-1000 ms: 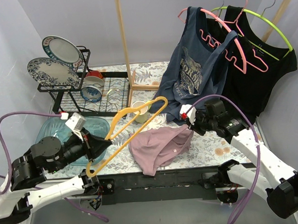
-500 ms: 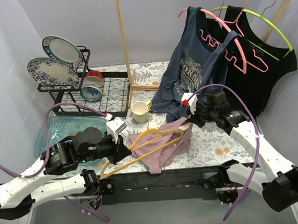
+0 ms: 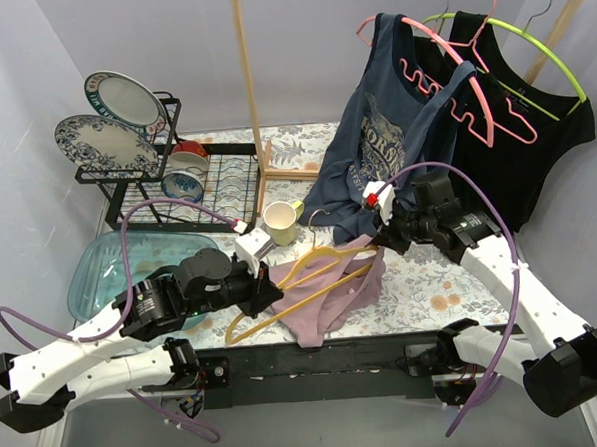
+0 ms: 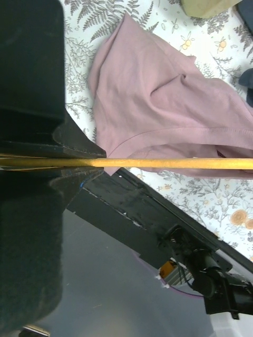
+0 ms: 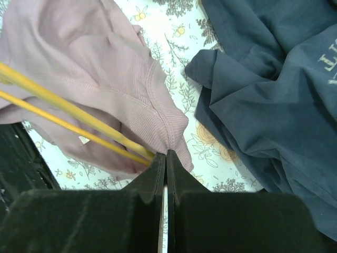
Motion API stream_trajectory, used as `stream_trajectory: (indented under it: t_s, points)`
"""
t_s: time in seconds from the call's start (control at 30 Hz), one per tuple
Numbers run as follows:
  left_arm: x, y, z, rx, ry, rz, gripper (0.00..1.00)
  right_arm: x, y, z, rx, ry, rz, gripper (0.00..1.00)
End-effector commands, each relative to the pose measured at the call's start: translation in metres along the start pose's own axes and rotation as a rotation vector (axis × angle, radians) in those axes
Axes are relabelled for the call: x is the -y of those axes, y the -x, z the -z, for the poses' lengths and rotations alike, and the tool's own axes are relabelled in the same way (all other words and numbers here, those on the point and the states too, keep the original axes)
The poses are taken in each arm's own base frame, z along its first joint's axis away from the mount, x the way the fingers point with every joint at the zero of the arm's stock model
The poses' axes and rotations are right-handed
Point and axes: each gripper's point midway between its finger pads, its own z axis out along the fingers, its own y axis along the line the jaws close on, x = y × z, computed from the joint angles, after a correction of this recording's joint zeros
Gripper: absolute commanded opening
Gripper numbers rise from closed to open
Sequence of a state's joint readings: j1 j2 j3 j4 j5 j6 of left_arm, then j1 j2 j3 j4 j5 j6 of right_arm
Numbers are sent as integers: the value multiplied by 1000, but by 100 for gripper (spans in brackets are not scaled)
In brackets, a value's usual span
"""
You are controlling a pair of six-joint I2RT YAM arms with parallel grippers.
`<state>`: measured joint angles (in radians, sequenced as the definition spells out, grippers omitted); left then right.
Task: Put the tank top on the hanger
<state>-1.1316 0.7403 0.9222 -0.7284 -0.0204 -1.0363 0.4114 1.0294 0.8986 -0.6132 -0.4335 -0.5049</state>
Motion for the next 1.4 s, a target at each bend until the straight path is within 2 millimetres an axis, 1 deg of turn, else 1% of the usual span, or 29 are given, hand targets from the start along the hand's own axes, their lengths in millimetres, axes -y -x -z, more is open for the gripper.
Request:
stream_trajectory:
  t_s: [0.0, 0.07, 0.13, 0.17, 0.23, 0.27, 0.33, 0.4, 0.43, 0.47, 0.53, 0.57, 0.6, 0.67, 0.7, 0.77, 0.83, 0.87, 0.97, 1.0, 1.03, 1.07, 1.1, 1.13, 1.17, 1.2, 1.27, 1.37]
  points:
    - [1, 17, -11, 66, 10, -8, 0, 4, 39, 18, 75, 0, -5, 1]
    - [-2, 14, -18, 57, 24, -8, 0, 2, 44, 21, 79, 11, -10, 1]
    - [-3, 17, -24, 71, 31, -10, 0, -1, 52, 25, 95, 28, -8, 1]
    - [-5, 14, -27, 68, 34, -12, 0, -2, 53, 26, 95, 37, -12, 1]
    - [-3, 19, -32, 99, 26, -12, 0, -7, 59, 30, 111, 58, -11, 1]
    - [-6, 16, -37, 95, 37, -19, 0, -9, 60, 30, 116, 67, -9, 1]
    - [-7, 22, -41, 123, 44, -25, 0, -12, 61, 32, 117, 83, -15, 1]
    - [-9, 22, -46, 123, 60, -39, 0, -8, 60, 31, 105, 69, -20, 1]
    - [-11, 23, -46, 125, 69, -46, 0, 6, 53, 31, 66, -8, -24, 1]
    - [-14, 24, -45, 126, 89, -48, 0, 14, 45, 28, 36, -48, -29, 1]
    - [-26, 30, -36, 152, 160, -56, 0, 32, 33, 28, -18, -151, -20, 1]
    - [-30, 32, -31, 162, 179, -59, 0, 34, 27, 28, -28, -168, -21, 1]
    - [-35, 37, -21, 180, 217, -61, 0, 35, 27, 29, -27, -181, -19, 1]
    - [-39, 38, -15, 178, 240, -65, 0, 32, 27, 29, -14, -168, -17, 1]
    - [-42, 34, -14, 157, 254, -69, 0, 30, 28, 29, -8, -161, -18, 1]
    - [-41, 34, -15, 150, 251, -66, 0, 23, 31, 27, 2, -114, -24, 1]
    - [-38, 32, -22, 140, 233, -65, 0, 14, 40, 27, 32, -64, -28, 1]
    - [-36, 33, -24, 138, 227, -64, 0, 13, 40, 26, 27, -48, -37, 1]
    - [-33, 35, -31, 137, 218, -72, 0, 16, 40, 23, 4, -47, -45, 1]
    - [-30, 40, -31, 158, 203, -72, 0, 16, 43, 24, 15, -42, -42, 1]
    - [-28, 43, -32, 171, 194, -71, 0, 9, 48, 24, 38, -4, -38, 1]
    - [-25, 41, -34, 171, 174, -75, 0, 7, 51, 24, 51, 9, -47, 1]
    - [-22, 46, -36, 192, 158, -71, 0, 4, 56, 24, 67, 28, -55, 1]
    - [-19, 45, -38, 193, 146, -70, 0, -1, 62, 24, 87, 61, -55, 1]
    - [-18, 41, -43, 184, 131, -67, 0, 0, 70, 25, 100, 68, -51, 1]
    - [-15, 44, -45, 203, 117, -63, 0, 0, 74, 26, 108, 76, -51, 1]
    - [-11, 44, -48, 214, 93, -57, 0, -1, 85, 29, 132, 92, -45, 1]
    - [-5, 40, -55, 221, 52, -44, 0, 1, 94, 32, 158, 82, -41, 1]
